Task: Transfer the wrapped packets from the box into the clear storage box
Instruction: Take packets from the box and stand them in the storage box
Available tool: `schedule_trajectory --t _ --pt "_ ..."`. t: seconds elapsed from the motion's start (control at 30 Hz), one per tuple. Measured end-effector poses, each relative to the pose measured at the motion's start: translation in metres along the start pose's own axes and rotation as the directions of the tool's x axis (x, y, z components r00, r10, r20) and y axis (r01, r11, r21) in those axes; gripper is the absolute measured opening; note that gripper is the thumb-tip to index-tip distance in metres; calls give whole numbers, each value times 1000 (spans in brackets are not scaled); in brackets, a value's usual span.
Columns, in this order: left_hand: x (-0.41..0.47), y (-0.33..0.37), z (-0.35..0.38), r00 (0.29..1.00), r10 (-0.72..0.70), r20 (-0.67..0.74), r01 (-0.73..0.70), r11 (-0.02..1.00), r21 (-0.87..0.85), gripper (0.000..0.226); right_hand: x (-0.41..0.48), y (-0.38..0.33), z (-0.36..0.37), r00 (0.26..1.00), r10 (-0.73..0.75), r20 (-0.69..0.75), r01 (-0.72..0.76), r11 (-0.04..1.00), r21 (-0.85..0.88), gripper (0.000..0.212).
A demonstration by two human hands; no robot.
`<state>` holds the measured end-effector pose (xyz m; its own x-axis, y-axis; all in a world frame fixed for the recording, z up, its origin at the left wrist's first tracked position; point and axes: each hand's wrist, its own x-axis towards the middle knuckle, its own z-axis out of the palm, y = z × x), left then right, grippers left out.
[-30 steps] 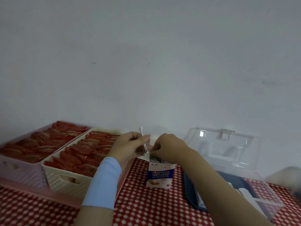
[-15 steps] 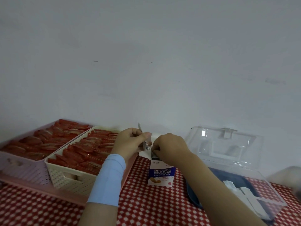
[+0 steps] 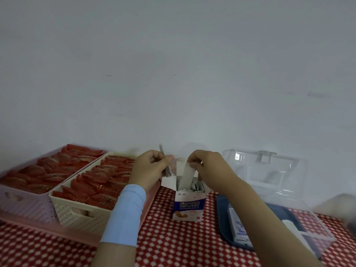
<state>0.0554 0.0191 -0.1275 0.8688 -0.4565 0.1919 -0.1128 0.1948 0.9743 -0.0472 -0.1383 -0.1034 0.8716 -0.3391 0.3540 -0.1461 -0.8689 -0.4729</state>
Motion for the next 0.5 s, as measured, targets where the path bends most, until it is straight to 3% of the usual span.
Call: schedule_trajectory --t 0.1,0.17,0.33,0.5 --pt "-4 4 0 998 -39 43 41 998 -55 16 -8 2 -17 990 17 -139 8 984 179 15" --pt "-8 9 3 982 -103 158 125 983 -137 19 -14 3 -29 979 21 -202 42 952 304 17" --pt "-23 13 28 835 -192 516 330 925 -190 44 -32 0 -32 973 -20 -229 111 914 390 19" --pt "-33 7 53 773 -233 590 463 844 -272 47 -47 6 -24 968 44 -248 91 857 507 17"
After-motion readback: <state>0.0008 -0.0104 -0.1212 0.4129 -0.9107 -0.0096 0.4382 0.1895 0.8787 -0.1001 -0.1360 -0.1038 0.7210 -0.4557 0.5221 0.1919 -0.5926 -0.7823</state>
